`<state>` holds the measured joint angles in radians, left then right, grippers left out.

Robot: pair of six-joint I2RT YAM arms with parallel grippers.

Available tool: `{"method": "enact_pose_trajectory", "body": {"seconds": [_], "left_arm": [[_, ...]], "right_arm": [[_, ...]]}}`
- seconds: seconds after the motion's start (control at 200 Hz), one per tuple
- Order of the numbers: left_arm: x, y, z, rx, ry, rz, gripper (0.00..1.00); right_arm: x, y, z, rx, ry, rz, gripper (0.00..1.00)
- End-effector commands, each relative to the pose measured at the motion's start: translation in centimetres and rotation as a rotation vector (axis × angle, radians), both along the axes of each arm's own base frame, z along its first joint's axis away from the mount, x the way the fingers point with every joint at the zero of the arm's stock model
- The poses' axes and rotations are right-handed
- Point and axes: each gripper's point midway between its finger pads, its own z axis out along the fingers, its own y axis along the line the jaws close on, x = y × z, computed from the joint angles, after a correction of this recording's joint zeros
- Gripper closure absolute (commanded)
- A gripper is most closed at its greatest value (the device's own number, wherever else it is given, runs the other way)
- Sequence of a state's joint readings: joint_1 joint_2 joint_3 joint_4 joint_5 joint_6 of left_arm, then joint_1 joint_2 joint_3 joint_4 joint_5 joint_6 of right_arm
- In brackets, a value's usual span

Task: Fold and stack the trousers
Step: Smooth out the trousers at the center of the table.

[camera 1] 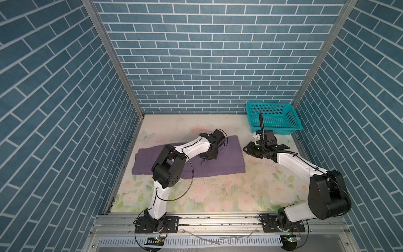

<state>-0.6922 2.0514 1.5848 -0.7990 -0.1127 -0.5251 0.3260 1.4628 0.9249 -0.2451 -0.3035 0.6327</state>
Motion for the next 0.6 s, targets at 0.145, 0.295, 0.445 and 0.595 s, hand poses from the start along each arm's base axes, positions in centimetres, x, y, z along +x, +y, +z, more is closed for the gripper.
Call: {"method": "enact_pose_trajectory", "body": {"seconds": [0.145, 0.295, 0.445, 0.595], "left_arm": [[-0.4, -1.7, 10.8, -0.219, -0.092, -0.007, 0.97], [-1.7, -0.7, 13.5, -0.284, -0.121, 0.046, 0.97], [-3.1, 1.6, 12.3, -0.314, -0.109, 0.146, 0.94], [-4.0, 5.5, 5.9, -0.295, -0.033, 0.283, 0.82]], "right_arm": [[-0.9, -0.1, -1.9, 0.019, 0.057, -0.022, 0.80], [-1.2, 0.3, -3.0, 0.028, 0.092, -0.004, 0.80], [-1.3, 0.8, -4.0, 0.039, 0.121, 0.015, 0.79], [-1.4, 1.7, -4.6, 0.048, 0.145, 0.043, 0.78]]}}
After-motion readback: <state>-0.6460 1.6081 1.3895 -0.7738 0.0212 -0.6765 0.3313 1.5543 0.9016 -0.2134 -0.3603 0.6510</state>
